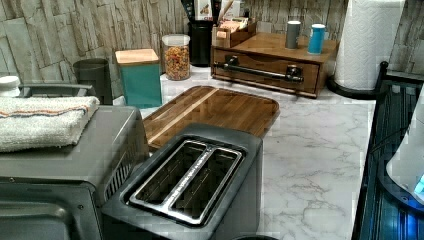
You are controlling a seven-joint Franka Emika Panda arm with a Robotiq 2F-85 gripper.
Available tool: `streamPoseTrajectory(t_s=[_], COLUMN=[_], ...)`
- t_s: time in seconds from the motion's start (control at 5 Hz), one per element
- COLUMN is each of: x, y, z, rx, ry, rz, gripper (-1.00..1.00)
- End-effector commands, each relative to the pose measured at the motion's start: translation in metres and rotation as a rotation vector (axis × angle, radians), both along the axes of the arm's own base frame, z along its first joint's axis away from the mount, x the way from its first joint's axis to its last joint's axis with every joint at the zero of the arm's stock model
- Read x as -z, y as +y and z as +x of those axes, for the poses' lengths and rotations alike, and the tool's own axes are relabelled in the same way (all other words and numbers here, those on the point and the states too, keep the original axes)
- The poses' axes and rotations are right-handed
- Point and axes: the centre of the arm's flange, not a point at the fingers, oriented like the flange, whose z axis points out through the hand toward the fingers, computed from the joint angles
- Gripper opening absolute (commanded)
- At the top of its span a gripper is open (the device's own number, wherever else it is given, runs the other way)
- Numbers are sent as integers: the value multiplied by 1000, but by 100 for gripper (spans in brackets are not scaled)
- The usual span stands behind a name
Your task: Open the drawer.
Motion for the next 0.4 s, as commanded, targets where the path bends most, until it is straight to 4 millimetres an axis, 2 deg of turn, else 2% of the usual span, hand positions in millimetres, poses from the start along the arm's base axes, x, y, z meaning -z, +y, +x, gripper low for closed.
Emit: streamPoseTrajectory(t_s=[0.2,0.4], x=[1,17], y=[0,-22], z=[0,-19], rx=[-1,-153], ry=[3,-60], rz=[0,-4], gripper=[100,100])
